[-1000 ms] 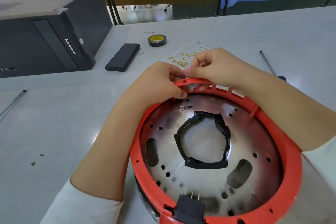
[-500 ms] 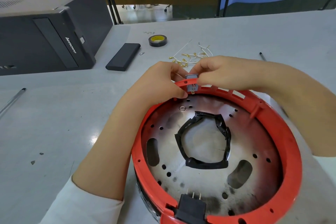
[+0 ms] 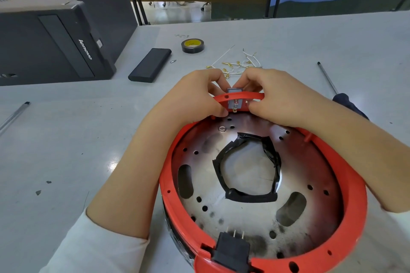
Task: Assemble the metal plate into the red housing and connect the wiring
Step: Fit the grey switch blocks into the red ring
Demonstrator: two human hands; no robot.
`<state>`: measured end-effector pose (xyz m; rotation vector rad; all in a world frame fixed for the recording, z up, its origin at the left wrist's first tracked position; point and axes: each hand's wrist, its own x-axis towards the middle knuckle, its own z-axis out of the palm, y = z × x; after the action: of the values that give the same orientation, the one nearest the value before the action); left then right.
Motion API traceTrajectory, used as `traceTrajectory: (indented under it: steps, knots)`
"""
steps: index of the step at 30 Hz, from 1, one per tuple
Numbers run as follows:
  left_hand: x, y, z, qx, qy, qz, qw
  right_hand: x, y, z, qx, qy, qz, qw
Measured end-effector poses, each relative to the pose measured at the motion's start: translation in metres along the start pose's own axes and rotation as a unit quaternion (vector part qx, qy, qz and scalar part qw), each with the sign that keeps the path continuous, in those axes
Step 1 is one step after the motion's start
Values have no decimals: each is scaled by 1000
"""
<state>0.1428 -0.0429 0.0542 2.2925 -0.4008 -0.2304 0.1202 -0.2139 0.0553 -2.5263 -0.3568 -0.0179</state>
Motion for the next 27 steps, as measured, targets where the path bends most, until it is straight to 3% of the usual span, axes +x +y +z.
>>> traceTrajectory:
  steps: [22,24,27]
  knots:
    - [3,-3,3,-3,-12,7,1000,-1,-3,-2,-1,8,-7,1000]
    - [2,-2,5,18,-16,23,999,0,-1,-3,40,-19,6,999]
    - [-1,1,6,-7,-29,44,999,3,7,-18,201,-89,68,973]
